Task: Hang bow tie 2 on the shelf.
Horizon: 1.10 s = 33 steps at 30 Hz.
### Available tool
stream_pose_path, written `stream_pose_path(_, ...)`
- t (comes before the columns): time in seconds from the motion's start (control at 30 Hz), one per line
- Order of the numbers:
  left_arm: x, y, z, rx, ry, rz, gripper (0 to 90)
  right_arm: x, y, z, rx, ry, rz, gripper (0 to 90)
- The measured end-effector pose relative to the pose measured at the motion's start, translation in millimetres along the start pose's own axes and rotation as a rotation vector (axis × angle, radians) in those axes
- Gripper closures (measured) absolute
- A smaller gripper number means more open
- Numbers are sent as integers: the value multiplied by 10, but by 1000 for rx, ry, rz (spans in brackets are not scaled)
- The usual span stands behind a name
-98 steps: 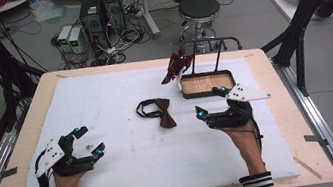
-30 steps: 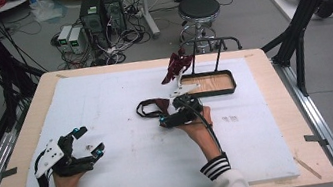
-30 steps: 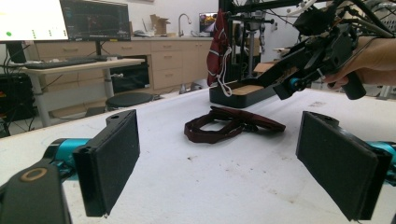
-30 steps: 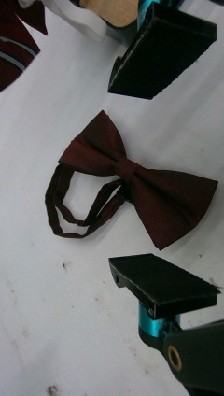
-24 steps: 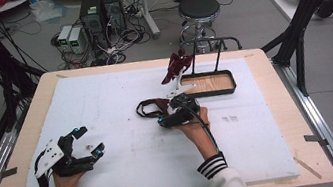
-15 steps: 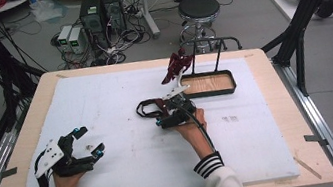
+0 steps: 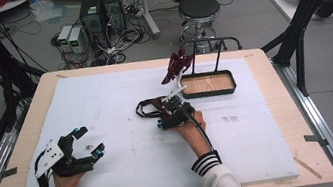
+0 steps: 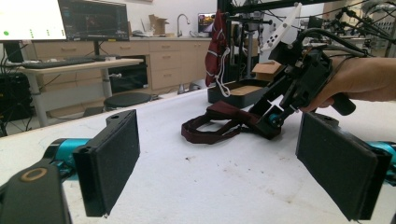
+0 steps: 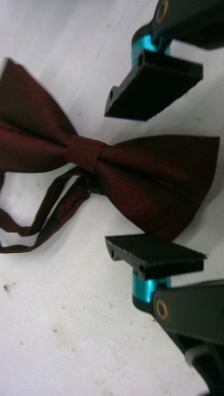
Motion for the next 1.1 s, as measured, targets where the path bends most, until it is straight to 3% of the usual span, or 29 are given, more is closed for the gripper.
stream_pose_path(0.2, -1, 0, 2, 0, 0, 0, 141, -2, -13, 1, -14, 7, -9, 465)
stream_pose_path(0.43, 1, 1, 2, 1, 0, 1, 141, 12, -22, 19, -27, -18, -16, 601)
stream_pose_path(0.63, -2, 0, 3, 1, 1, 2, 141, -23, -14, 23, -30, 23, -14, 773)
stream_pose_path(0.97, -3, 0, 4, 3, 3, 5, 141, -50, 6, 60, -16, 27, 26, 796)
stream_pose_path(1.1, -4, -1, 6, 1, 4, 2, 141, -35, 22, 120, 12, 33, 16, 796)
Point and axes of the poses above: each handheld gripper's, and its own axes: z roughly backward along the jaws, y roughly out of its top, x roughly to its right, the point moved 6 cm from there along -z, roughly forward along the jaws, and after that the axes turned 2 degrees about -x, right-handed, at the moved point
